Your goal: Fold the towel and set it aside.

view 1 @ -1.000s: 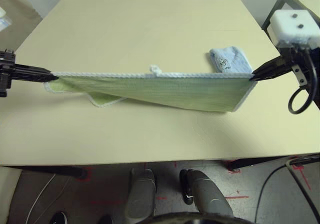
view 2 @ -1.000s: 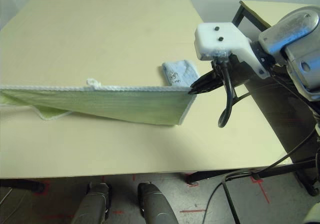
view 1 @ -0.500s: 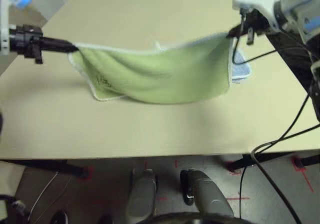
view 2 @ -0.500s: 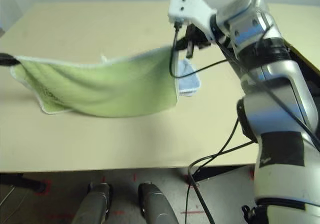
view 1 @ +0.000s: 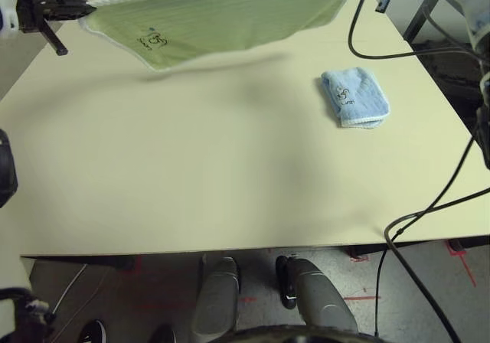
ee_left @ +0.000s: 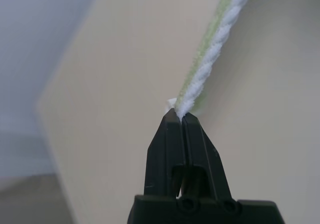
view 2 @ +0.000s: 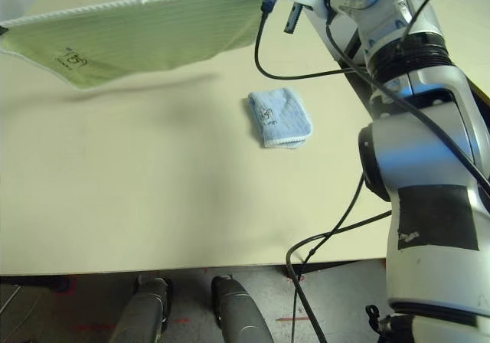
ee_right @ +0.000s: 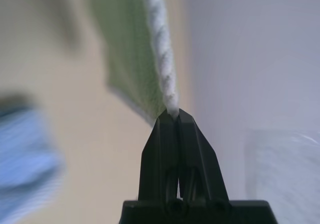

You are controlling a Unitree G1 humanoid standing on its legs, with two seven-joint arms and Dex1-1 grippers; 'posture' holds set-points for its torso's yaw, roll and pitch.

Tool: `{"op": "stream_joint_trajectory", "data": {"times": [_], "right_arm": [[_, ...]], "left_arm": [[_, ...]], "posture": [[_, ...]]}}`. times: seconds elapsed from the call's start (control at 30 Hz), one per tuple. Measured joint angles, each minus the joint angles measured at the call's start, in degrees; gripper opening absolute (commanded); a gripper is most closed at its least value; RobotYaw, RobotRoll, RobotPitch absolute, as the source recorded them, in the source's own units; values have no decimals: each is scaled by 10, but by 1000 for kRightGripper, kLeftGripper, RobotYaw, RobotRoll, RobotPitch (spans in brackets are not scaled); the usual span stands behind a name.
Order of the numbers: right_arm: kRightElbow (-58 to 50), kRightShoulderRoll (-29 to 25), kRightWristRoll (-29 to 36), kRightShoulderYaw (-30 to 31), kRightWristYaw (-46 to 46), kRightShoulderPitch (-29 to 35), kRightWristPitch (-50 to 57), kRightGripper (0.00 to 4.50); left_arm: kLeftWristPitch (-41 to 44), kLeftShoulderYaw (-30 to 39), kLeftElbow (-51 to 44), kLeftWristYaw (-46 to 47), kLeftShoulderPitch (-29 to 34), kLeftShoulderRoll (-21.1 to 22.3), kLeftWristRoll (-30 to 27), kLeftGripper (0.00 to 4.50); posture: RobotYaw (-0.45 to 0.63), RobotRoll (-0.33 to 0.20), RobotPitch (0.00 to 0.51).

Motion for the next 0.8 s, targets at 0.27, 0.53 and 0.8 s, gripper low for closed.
{"op": "stream_joint_trajectory", "data": {"times": [0.27,0.53,0.8], "right_arm": [[-498,-144,138,-42,217,401,184,48],[-648,-212,169,-89,263,495,296,48],[-726,-255,206,-105,319,548,372,48]], "left_arm": [[-35,20,-127,-170,326,38,-136,0],[23,4,-406,-173,622,164,-350,0],[86,39,-496,-175,749,243,-438,0]], "posture": [[63,0,186],[69,0,184],[74,0,182]]}}
